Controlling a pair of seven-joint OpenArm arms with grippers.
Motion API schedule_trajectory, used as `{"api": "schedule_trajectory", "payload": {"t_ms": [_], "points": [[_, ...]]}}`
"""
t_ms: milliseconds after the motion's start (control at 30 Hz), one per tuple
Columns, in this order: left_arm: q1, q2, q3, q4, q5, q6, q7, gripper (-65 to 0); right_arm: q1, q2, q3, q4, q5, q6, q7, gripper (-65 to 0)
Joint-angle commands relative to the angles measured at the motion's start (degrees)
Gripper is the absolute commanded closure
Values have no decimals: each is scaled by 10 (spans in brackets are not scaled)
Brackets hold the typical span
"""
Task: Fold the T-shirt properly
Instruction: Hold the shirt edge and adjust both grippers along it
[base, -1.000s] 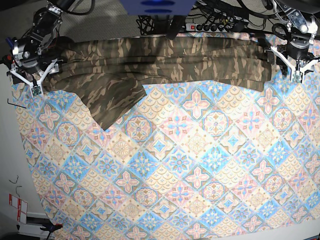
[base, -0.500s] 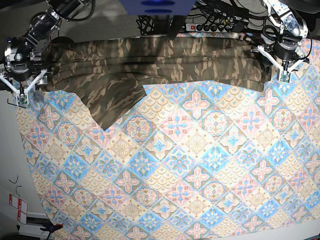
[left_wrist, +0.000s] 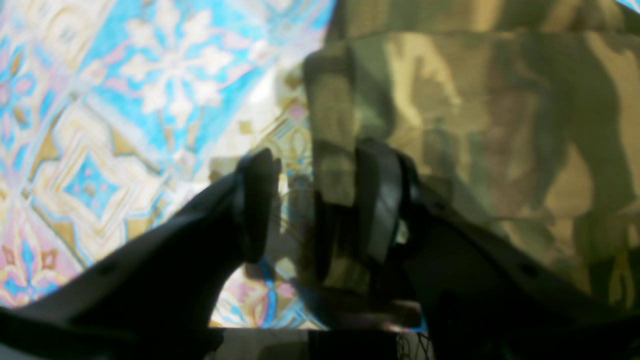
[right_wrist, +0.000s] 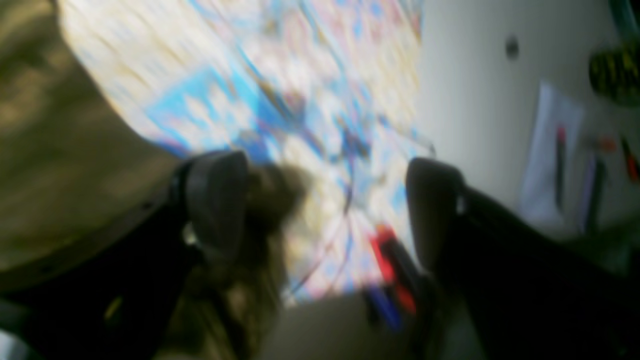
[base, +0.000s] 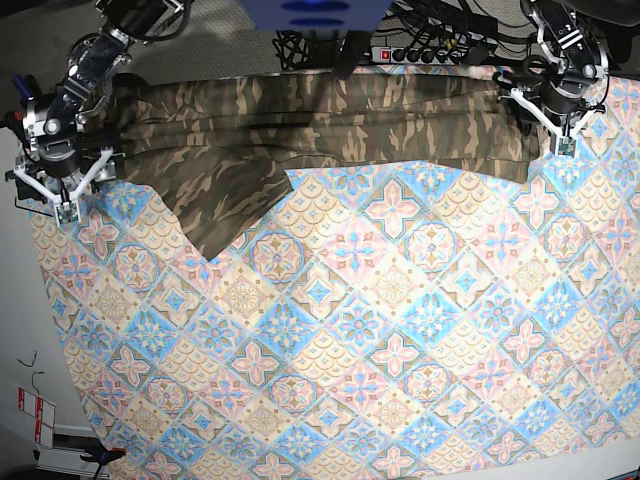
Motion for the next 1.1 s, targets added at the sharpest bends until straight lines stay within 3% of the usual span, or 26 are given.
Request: {"api": "schedule_trajectory", "payload": {"t_ms": [0,200,500,967,1067], "points": [[0,-7,6,5,-5,1,-9,-276,4,7,10,7,3,-4,-8,-485],[-19,-22,63,-64,-6,1,-9,-276,4,9,20,-18,6,-4,-77,-485],[-68,-45,67,-164,-4,1,-9,-276,49,10,26,-154,7,-4,-62,-485],[-56,-54,96,-179,1,1,-9,-276,53,10,26,-279,7,-4,-60,-482],[-50,-63,135,-184,1,1,-9,-268,51,10,21,-284,7,-4,-60,-416]]}}
